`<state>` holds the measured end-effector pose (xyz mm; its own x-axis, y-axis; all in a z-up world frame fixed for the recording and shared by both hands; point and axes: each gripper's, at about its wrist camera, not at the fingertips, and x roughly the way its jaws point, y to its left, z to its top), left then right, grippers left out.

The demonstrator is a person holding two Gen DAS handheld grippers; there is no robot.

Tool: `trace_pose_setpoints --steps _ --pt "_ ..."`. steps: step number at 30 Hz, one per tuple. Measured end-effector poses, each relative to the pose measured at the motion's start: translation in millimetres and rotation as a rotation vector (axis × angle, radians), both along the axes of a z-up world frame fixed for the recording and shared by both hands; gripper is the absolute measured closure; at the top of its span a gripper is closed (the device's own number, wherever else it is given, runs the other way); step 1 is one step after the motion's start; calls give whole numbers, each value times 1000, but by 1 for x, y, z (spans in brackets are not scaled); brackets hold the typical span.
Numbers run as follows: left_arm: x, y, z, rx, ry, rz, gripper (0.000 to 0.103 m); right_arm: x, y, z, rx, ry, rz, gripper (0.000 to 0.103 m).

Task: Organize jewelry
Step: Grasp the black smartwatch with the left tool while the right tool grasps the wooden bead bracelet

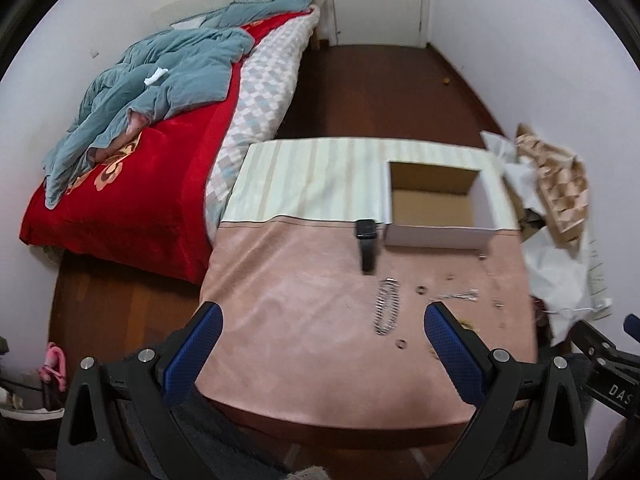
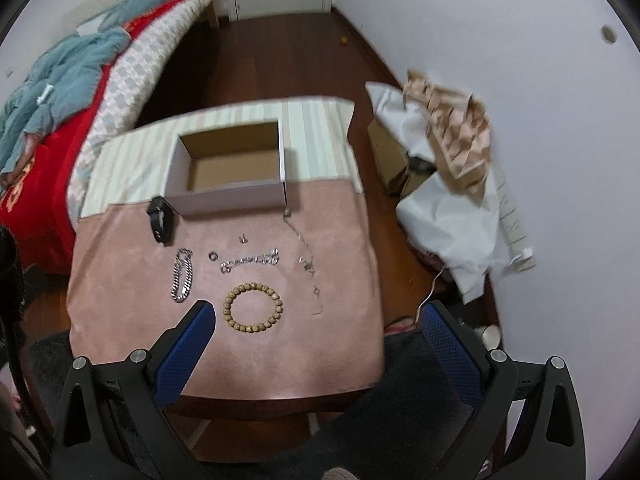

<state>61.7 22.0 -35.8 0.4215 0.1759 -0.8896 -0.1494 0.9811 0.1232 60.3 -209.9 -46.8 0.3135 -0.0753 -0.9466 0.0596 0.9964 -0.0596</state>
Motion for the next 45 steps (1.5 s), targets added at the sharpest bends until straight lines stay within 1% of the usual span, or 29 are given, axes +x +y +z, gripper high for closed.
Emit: trace_pose_setpoints --steps 2,4,6,9,14,17,18,19,21,26,27,28,30,36,37,39,41,42,43,44,45 --pt "11 5 -19 10 31 3 0 12 1 -24 18 42 -2 0" --pt "18 11 -39 25 61 4 0 20 2 -50 11 86 -6 0" --pt "29 13 -64 22 112 -3 0 28 3 -75 17 125 -10 0" --pt "40 15 -93 17 165 -2 0 37 4 -113 28 191 -22 0" --pt "62 17 -136 -2 230 -1 1 45 -3 -160 66 276 -62 6" --pt "74 16 -151 -36 238 0 1 49 -5 -184 93 329 -87 10" --pt "79 15 -155 -46 238 1 4 49 -5 -190 100 342 -93 11" --pt "82 14 -156 -53 235 1 4 50 -4 -195 105 354 -100 11" --pt "91 11 -161 -66 224 -7 4 51 -3 -203 115 367 -107 12" --pt "108 2 -170 -79 203 -38 4 48 5 -217 123 396 -101 19" --pt "111 1 -171 -81 196 -45 7 48 5 -218 124 399 -101 20" --pt "114 0 -172 -76 191 -50 15 47 7 -218 121 399 -101 21" --pt "120 -1 -176 -78 196 -60 24 47 7 -218 118 394 -100 22" --pt "135 1 -190 -73 198 -65 36 49 8 -218 104 395 -103 24" --pt "135 -2 -190 -74 197 -65 43 48 8 -217 100 397 -102 25" --pt "139 0 -192 -83 199 -64 50 49 10 -217 97 398 -102 25" --pt "141 -1 -195 -92 197 -66 59 50 8 -218 96 396 -102 25" --pt "142 -1 -196 -95 199 -67 67 51 8 -218 97 396 -102 25" --pt "144 -1 -197 -97 201 -69 74 50 8 -218 96 396 -102 25" --pt "145 -1 -199 -102 202 -72 76 50 10 -217 95 395 -100 26" --pt "147 0 -200 -105 201 -75 82 50 10 -217 95 394 -97 26"
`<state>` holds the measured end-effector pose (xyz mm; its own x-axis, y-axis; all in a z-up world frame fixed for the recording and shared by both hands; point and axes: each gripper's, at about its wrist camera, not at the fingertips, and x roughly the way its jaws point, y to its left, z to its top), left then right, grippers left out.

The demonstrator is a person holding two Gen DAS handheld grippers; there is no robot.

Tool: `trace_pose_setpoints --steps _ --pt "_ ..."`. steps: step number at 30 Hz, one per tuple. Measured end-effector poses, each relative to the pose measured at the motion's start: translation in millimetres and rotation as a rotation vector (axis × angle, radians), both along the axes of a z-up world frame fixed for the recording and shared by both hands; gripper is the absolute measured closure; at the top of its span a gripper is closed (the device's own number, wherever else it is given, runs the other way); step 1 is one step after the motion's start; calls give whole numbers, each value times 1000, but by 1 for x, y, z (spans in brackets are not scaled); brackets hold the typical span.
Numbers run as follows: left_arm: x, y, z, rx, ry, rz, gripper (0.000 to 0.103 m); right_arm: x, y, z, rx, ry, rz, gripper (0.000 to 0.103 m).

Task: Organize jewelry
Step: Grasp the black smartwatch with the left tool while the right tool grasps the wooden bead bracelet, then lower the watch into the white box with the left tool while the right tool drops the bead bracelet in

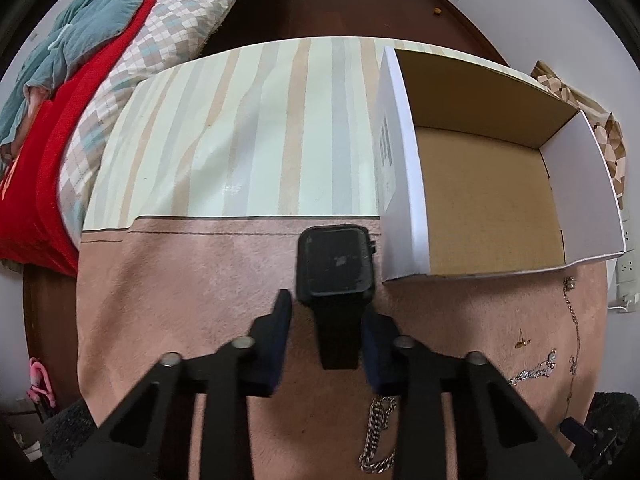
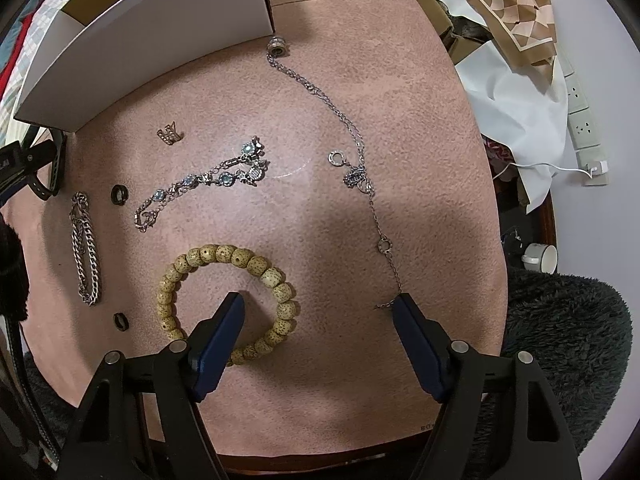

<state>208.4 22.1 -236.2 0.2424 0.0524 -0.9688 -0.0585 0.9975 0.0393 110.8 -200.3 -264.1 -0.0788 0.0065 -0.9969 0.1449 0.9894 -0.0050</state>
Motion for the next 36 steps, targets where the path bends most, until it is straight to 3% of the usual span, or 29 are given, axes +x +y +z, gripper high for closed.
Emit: trace_pose_setpoints --steps 1,6,9,10,17,23,36 --pt "0 -2 0 -1 -1 -1 88 0 1 1 0 -1 4 26" --pt "-2 -1 2 -12 -19 -5 88 1 3 6 -3 -29 22 41" --pt "-3 0 6 -16 -34 -3 88 3 6 11 -9 -54 39 77" --pt "-4 0 8 -18 -36 -3 88 3 7 12 -10 -55 41 94" --pt "-14 1 24 -17 -71 -9 88 -1 9 22 5 -105 56 94" --pt "-32 -2 44 -29 -101 -17 88 -5 11 49 35 -173 62 94" --pt "-55 -15 121 -81 -207 -51 88 14 15 140 130 -359 109 94"
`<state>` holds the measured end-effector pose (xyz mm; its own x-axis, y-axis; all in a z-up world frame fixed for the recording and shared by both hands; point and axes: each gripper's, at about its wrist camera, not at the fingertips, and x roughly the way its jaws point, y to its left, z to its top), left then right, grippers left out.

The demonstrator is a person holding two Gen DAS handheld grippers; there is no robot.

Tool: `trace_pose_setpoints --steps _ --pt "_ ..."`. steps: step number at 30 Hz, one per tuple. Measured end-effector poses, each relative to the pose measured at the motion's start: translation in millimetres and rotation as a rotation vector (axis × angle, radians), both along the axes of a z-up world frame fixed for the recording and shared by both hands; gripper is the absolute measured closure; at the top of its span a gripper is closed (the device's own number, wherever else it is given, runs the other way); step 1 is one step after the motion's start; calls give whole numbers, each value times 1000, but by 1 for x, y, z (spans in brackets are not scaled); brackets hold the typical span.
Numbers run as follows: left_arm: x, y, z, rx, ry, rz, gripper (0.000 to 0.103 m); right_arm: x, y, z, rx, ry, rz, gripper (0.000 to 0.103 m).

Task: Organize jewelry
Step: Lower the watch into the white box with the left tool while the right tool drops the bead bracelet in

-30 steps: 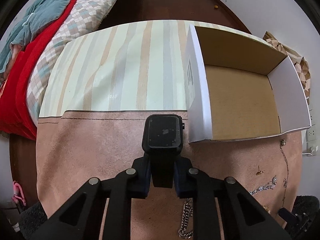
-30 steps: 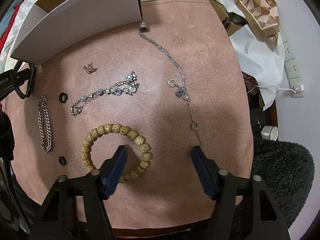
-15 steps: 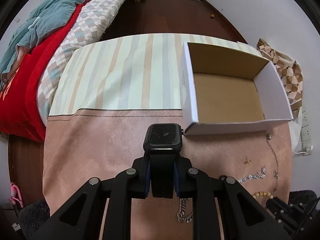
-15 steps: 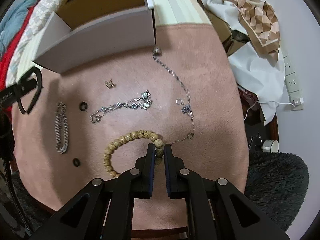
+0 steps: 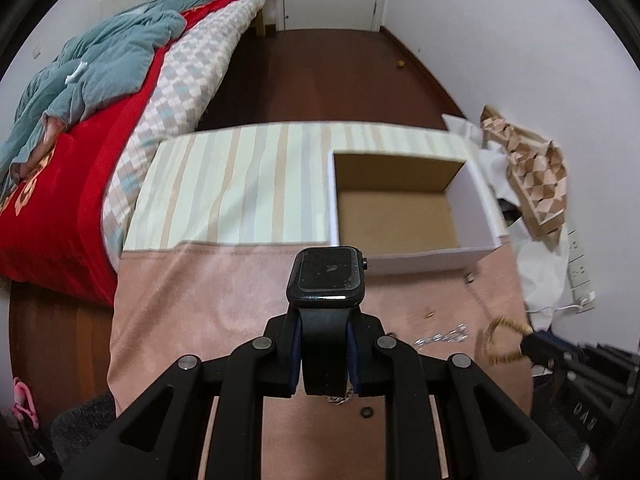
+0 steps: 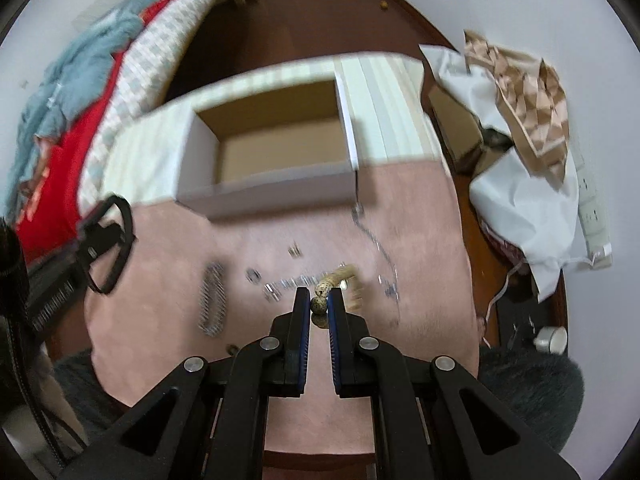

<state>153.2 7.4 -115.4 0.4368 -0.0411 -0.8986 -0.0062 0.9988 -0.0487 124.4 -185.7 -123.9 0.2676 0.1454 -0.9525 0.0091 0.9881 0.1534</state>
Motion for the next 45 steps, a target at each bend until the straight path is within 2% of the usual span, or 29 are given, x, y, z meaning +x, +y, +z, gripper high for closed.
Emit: trace_pose_setpoints --steps 5,9,12,18,24,27,29,30,31,32,34,36,37,38,39,40,41,42,45 --pt "17 -2 27 -33 -36 -8 88 34 -5 40 47 -77 11 94" --pt "43 1 33 -79 -35 -9 88 72 -2 52 68 -108 33 94" --pt "67 3 23 -122 1 -6 88 102 3 43 82 -89 53 94" --pt "104 0 -7 -194 96 -6 88 151 12 6 70 -22 58 94" --pt "126 -13 -28 -222 166 -27 87 172 10 -27 95 35 69 94" --pt "132 -16 -28 -219 169 -26 86 176 7 -36 123 71 64 93" --pt "135 -16 -24 -204 157 -22 81 176 3 -38 120 79 58 91" --pt "135 -16 -21 -197 148 -21 70 175 3 -38 111 78 56 89" --pt "137 -15 -19 -192 141 -16 55 175 2 -37 98 73 54 81" --pt "135 -13 -14 -191 122 -3 50 173 1 -34 93 62 53 69" --pt "134 -9 -8 -172 100 8 39 170 0 -28 81 44 51 60" --pt "129 -5 -2 -137 72 22 36 167 0 -20 56 26 58 56" --pt "128 -3 0 -113 59 28 29 166 -1 -16 35 21 56 50" --pt "125 -2 3 -79 45 34 22 163 -1 -13 -1 5 55 39" --pt "121 1 4 -37 27 46 10 161 0 -11 -35 -6 56 33" --pt "119 1 5 -15 17 52 7 158 1 -10 -77 -12 56 20" --pt "115 2 5 15 5 57 7 156 2 -10 -107 -17 58 12" --pt "111 2 4 50 -4 61 6 152 3 -11 -137 -20 61 10" --pt "101 5 -4 91 -6 55 2 143 2 -19 -167 -13 55 9"
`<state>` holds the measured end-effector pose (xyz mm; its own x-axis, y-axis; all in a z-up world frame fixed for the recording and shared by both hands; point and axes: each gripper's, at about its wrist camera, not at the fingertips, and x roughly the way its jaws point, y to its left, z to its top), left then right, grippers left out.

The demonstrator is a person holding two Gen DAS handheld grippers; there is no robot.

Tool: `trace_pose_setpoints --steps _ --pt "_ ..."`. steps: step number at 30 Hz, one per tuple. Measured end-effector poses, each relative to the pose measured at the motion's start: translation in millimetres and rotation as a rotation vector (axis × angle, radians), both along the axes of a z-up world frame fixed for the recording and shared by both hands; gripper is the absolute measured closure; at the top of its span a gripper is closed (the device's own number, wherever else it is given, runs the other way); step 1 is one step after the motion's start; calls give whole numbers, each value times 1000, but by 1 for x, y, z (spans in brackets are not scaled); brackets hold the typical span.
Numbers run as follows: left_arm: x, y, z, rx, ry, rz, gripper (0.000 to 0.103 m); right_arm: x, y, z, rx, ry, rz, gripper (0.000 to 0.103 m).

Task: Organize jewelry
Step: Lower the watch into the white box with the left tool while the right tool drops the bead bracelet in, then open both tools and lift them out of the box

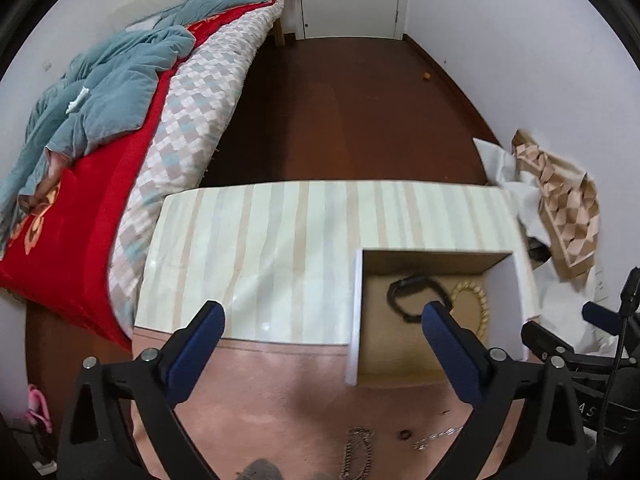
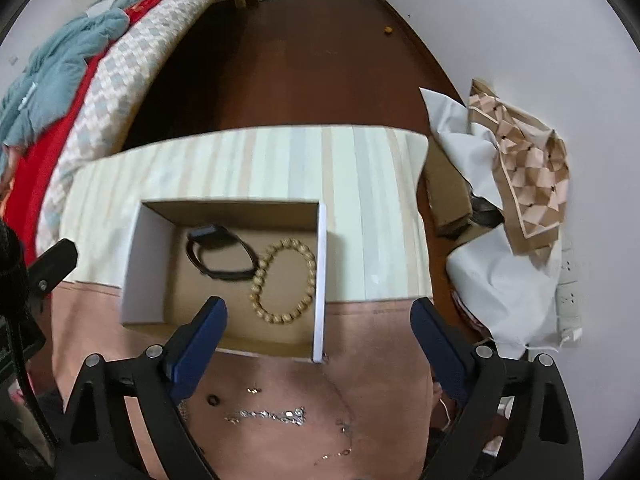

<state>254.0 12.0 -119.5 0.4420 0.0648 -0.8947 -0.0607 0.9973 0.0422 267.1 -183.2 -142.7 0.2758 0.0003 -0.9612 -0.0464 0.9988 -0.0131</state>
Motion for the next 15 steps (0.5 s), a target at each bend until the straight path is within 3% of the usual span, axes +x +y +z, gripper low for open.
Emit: trace_pose_setpoints --steps 3,7,15 --pt "-8 0 -7 29 10 -4 2 -10 0 -8 -10 3 -4 2" --pt "-17 -3 -8 41 5 -5 2 -22 3 -5 -36 -29 -12 2" --pt "-44 0 16 55 -48 16 2 -48 2 23 -33 -99 -35 2"
